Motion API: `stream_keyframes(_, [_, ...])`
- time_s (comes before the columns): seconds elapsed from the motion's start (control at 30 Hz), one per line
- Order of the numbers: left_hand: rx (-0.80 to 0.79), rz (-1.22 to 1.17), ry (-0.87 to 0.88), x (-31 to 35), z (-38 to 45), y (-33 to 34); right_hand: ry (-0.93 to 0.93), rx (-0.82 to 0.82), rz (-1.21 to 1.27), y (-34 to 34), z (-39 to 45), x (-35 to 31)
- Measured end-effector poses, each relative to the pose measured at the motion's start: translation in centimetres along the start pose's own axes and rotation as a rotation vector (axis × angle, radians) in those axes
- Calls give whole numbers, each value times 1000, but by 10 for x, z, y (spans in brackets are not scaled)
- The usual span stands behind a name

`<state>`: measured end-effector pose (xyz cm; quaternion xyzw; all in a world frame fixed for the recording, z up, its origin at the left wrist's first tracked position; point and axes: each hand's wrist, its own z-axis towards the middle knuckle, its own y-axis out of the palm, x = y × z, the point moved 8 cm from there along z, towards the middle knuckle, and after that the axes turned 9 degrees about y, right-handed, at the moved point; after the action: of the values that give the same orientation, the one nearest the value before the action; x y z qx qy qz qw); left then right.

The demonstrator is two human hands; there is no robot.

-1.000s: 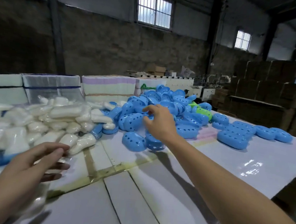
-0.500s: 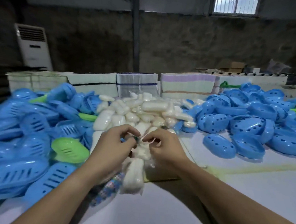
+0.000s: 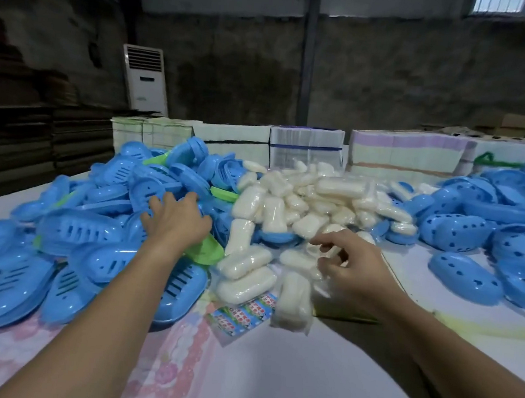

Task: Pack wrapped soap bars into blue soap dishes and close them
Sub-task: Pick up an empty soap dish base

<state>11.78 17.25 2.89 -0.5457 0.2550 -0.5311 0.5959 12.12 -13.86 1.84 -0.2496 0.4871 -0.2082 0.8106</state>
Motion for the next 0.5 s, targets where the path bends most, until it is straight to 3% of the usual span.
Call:
stream_keyframes(0.1, [-68, 34, -14, -6, 6, 10, -23, -45, -45, 6, -2, -2])
stream_keyframes(0.2, [-30, 61, -21, -5, 10, 9, -45, -60, -67, 8, -2, -3])
stream_keyframes(0.4, [392, 33, 143, 10, 3, -24, -30, -28, -43, 4, 0, -2])
stream_keyframes(0.5, [553, -174, 159, 0, -4, -45, -13, -14, -10, 1, 0, -1])
